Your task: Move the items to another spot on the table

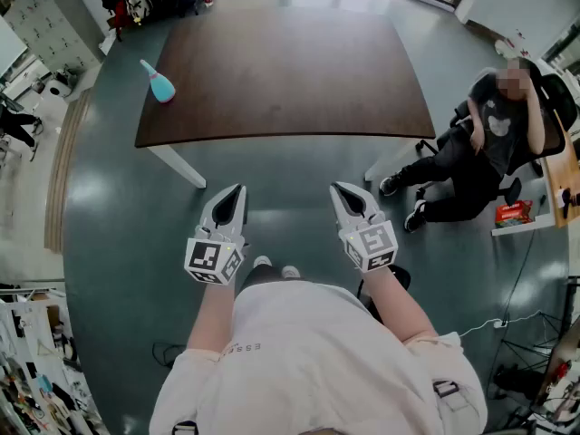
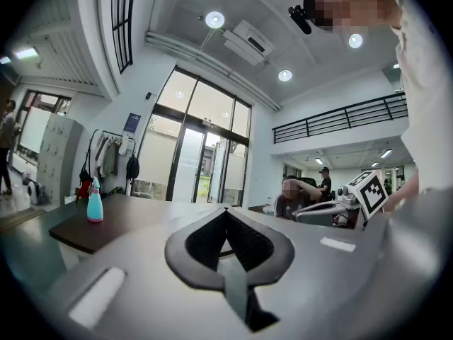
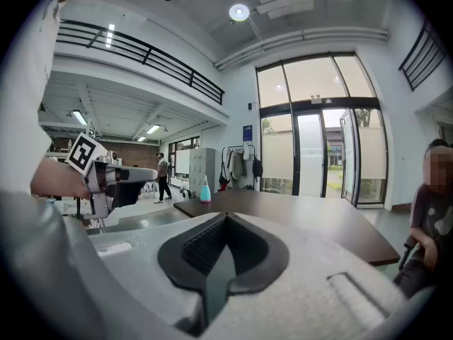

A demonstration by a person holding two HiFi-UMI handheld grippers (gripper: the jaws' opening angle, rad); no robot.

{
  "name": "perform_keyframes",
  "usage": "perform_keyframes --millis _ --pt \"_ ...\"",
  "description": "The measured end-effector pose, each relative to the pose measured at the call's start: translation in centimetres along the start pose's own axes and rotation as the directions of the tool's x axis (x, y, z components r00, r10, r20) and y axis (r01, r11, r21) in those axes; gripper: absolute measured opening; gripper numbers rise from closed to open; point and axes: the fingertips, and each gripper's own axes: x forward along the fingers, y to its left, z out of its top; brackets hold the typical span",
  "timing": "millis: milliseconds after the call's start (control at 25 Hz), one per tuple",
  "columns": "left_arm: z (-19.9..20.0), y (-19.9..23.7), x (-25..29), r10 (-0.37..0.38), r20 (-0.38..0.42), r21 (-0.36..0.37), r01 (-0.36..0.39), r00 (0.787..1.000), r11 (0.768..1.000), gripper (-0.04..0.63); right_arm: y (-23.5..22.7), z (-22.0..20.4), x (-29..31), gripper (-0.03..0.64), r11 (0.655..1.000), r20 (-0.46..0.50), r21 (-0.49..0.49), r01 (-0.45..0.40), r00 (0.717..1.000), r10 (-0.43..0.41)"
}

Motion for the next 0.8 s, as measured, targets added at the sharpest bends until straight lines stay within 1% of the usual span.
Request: perform_keyframes --millis 280,520,800 --pt "-0.6 0.1 0.3 -0.033 -0.025 -0.001 0.033 0.999 0.999 0.015 -0.1 -0.2 0.3 -0.011 0.999 0.007 0.021 0.027 1.000 -0.027" --pt "-0.9 0.2 0.2 -0.025 -0.026 -0.012 0.025 0.999 1.000 0.015 -0.4 -0.5 0.0 -0.011 0.999 0.010 0.023 0.045 0.999 -0.045" --pt "-1.1 0.3 0.1 -0.006 -0.029 -0.012 0.006 1.000 1.000 0.015 -1.1 -0.5 -0.3 -0.011 0.996 0.038 0.068 0.062 0.997 -0.065"
